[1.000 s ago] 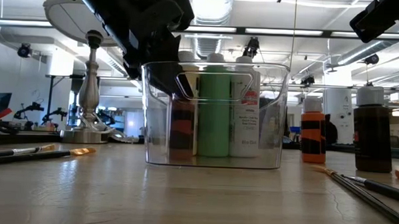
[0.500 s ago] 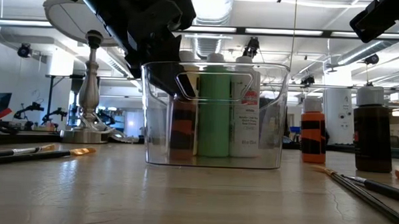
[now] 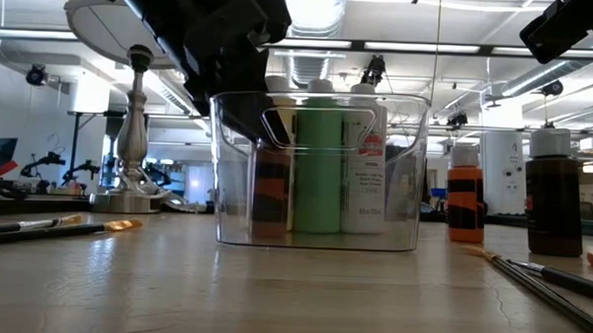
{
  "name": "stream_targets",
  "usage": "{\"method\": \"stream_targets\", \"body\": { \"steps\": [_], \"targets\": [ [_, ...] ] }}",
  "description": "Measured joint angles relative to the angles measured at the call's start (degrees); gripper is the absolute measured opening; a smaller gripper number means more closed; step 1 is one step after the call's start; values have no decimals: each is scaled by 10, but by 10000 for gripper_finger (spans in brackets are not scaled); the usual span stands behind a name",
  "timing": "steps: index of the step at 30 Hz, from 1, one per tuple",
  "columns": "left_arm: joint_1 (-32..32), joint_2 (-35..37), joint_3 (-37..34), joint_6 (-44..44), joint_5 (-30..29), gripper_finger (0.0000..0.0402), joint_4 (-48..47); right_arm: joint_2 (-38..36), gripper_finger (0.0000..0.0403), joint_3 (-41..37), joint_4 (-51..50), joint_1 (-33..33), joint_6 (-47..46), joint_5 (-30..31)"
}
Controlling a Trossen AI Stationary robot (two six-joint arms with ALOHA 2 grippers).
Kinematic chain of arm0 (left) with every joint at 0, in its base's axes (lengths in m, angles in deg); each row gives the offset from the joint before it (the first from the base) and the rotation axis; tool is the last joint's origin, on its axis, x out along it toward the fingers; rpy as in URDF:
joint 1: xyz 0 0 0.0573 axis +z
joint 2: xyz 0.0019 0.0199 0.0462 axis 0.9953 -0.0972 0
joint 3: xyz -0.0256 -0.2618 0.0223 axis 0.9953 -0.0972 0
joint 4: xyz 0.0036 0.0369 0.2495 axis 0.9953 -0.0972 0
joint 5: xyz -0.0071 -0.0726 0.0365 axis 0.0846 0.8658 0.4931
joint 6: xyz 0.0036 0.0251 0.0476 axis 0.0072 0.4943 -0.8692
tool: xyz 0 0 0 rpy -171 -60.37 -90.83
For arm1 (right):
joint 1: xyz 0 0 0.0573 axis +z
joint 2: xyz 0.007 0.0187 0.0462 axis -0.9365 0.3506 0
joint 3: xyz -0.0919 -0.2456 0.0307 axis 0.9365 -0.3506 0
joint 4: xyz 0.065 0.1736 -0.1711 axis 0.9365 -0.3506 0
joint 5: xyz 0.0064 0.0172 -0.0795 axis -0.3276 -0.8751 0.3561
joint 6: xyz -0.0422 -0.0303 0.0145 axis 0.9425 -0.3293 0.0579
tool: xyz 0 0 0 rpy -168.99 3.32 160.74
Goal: Pick & Place Paint Supplies
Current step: Put the brown paint bottle into the transparent bin, then put the pink paint bottle into the transparent bin
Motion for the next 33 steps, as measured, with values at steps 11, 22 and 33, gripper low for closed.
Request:
{"method": "stream_targets", "body": {
  "steps": [11,22,33],
  "targets": [
    [0,8,64,-6,14,195,-116,0,8,0,0,0,0,0],
    [-1,10,165,-11,14,195,-262,0,8,0,0,0,0,0],
    [-41,10,281,-27,-1,194,-385,0,8,0,0,0,0,0]
  ]
}}
